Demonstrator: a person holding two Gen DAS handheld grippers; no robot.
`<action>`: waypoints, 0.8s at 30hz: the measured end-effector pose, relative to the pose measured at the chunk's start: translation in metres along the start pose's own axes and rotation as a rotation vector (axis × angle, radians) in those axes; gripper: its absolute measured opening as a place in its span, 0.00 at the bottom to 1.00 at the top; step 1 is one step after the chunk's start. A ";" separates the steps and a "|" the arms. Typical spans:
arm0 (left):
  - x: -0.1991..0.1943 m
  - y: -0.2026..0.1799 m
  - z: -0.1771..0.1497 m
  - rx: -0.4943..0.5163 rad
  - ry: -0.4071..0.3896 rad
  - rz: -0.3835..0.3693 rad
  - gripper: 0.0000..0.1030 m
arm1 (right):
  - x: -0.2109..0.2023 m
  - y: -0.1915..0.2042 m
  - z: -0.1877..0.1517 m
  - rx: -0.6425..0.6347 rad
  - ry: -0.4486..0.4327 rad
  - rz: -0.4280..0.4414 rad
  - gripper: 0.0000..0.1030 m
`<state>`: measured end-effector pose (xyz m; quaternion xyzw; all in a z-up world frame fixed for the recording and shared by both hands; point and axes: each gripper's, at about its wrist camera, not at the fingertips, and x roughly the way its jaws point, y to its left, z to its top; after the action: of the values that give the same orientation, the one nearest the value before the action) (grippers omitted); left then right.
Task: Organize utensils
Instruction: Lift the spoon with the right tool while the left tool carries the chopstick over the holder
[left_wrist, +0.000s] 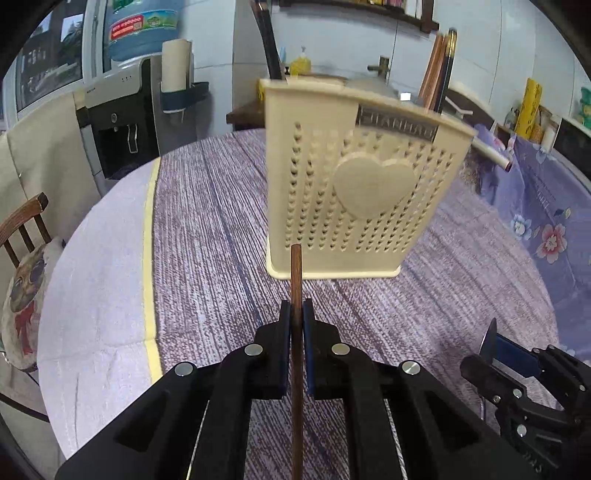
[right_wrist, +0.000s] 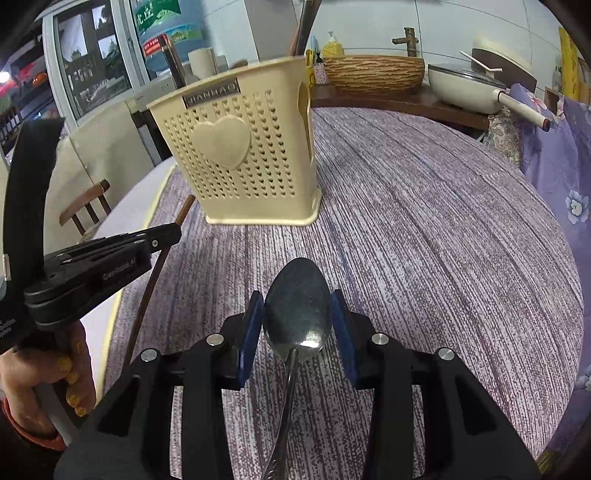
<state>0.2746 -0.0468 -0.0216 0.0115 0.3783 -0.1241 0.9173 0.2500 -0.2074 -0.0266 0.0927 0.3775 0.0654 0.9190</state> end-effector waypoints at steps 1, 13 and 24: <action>-0.006 0.001 0.001 -0.006 -0.015 -0.006 0.07 | -0.004 0.000 0.002 0.000 -0.010 0.012 0.37; -0.094 0.009 0.024 -0.037 -0.222 -0.076 0.07 | -0.057 0.010 0.027 -0.019 -0.124 0.079 0.37; -0.115 0.006 0.030 -0.024 -0.286 -0.078 0.07 | -0.069 0.018 0.047 -0.059 -0.153 0.106 0.37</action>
<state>0.2182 -0.0196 0.0800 -0.0321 0.2454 -0.1554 0.9564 0.2334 -0.2082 0.0570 0.0903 0.2986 0.1175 0.9428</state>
